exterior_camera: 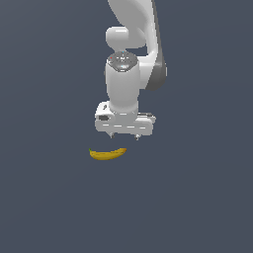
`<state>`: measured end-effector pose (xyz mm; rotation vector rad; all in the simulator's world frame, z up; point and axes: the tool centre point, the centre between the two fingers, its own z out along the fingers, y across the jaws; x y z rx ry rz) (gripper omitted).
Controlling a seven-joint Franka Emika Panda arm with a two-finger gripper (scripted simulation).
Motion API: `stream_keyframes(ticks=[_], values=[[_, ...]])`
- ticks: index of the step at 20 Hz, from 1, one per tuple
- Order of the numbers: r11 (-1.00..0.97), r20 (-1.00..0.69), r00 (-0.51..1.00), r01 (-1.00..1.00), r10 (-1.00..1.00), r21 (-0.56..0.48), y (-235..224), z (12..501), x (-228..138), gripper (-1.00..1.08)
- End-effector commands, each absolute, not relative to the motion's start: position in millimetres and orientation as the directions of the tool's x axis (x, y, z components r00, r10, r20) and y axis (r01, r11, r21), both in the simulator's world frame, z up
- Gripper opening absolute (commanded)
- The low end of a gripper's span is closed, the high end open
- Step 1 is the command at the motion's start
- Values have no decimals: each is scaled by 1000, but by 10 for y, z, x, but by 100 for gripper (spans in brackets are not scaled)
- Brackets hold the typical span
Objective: Pick up the object and move it to a goal position.
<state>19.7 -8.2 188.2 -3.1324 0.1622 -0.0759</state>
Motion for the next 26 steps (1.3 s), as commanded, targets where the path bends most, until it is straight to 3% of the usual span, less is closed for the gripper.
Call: stream_keyframes(ticks=[1, 13, 26], values=[[-989, 45, 988, -149, -150, -11, -107, 1839, 197, 100], [-877, 18, 877, -480, -480, -28, -299, 1534, 197, 100], [-604, -7, 604, -797, -797, -24, -552, 1183, 174, 100]])
